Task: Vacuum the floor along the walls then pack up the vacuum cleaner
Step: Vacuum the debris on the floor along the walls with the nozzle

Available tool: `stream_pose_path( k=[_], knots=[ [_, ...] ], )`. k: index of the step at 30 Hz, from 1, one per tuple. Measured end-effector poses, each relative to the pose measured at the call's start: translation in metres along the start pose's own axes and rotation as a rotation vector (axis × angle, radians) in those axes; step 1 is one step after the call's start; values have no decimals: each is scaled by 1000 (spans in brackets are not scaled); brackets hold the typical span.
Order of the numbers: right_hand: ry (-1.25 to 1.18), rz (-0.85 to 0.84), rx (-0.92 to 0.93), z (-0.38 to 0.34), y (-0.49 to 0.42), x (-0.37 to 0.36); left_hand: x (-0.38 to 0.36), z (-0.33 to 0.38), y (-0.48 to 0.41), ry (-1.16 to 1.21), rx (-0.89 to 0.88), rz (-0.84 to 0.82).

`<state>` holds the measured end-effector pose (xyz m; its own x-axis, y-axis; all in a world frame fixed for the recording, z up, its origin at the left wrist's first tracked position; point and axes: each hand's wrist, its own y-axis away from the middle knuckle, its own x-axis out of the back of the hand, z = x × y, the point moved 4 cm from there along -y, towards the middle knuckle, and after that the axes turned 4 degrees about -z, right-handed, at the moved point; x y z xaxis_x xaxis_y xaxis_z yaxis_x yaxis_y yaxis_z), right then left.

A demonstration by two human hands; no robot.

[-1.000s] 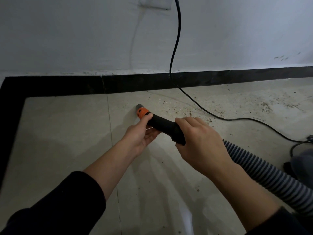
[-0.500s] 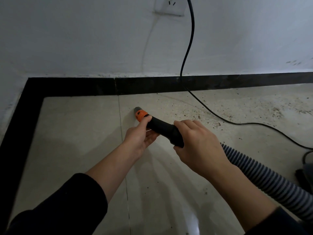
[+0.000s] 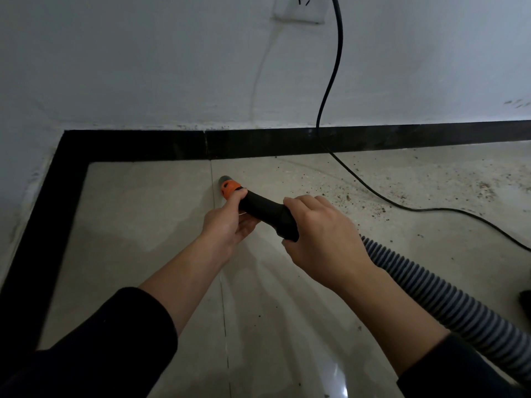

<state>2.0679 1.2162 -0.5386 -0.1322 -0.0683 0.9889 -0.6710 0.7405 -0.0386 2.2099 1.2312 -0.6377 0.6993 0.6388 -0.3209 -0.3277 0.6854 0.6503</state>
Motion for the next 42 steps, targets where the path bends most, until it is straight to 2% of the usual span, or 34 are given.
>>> stream_pose_path(
  k=[13, 24, 35, 42],
  knots=[
    [6, 26, -27, 7, -25, 2, -14, 15, -25, -4, -37, 30],
    [15, 0, -73, 23, -16, 8, -37, 2, -27, -33, -23, -2],
    [24, -9, -99, 22, -9, 10, -40, -4, -23, -26, -10, 40],
    [2, 9, -86, 28, -23, 6, -42, 6, -34, -19, -43, -24]
  ],
)
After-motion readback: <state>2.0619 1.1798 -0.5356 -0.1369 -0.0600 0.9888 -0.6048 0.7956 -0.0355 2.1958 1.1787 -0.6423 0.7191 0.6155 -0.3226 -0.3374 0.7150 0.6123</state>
